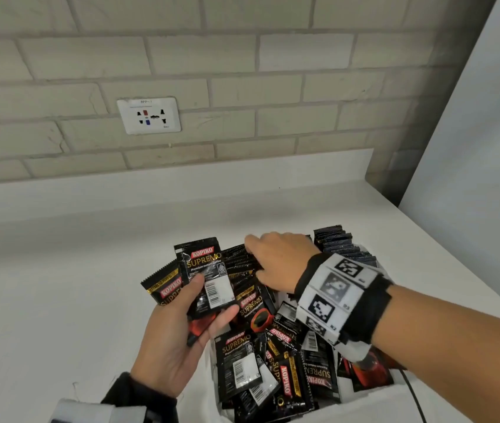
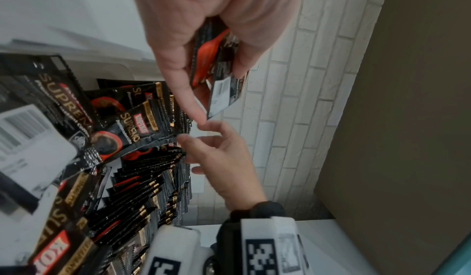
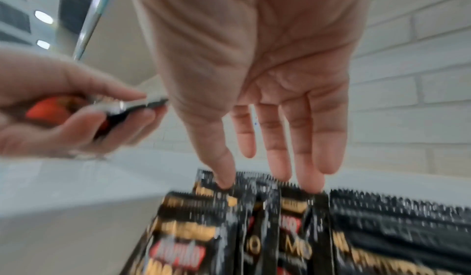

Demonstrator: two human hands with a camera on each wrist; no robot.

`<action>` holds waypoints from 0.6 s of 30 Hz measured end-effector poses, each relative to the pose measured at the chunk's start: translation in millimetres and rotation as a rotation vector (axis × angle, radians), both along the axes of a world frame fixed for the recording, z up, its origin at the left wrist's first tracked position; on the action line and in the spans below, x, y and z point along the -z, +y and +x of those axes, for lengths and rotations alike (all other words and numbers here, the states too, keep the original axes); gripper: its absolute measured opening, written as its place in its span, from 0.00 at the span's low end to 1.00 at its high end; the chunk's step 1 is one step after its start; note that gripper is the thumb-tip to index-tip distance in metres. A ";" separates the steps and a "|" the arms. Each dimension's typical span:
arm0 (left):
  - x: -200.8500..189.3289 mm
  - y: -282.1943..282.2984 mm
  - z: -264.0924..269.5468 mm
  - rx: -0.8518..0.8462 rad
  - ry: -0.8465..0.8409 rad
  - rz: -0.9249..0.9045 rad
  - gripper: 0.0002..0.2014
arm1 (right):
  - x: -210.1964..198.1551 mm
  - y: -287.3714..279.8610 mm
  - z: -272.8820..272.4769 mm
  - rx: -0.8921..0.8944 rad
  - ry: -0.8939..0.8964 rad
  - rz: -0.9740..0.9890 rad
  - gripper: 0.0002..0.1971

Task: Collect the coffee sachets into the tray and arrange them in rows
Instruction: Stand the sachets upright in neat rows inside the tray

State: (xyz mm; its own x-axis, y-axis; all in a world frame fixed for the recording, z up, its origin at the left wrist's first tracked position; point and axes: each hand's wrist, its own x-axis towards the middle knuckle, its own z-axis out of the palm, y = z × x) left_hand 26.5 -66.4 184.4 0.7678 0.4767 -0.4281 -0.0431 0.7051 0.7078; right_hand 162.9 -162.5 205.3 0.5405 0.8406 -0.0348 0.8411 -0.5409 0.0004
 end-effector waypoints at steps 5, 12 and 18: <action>-1.3 -6.4 3.1 0.030 -0.028 0.036 0.05 | -24.3 -16.4 -5.0 0.189 0.473 0.326 0.14; -7.1 -19.0 5.3 0.171 -0.095 0.067 0.16 | -9.3 -28.3 -26.1 0.262 0.893 0.586 0.10; -5.9 -12.8 3.2 0.150 -0.159 -0.029 0.18 | -19.3 -54.4 -23.8 0.431 0.930 0.898 0.06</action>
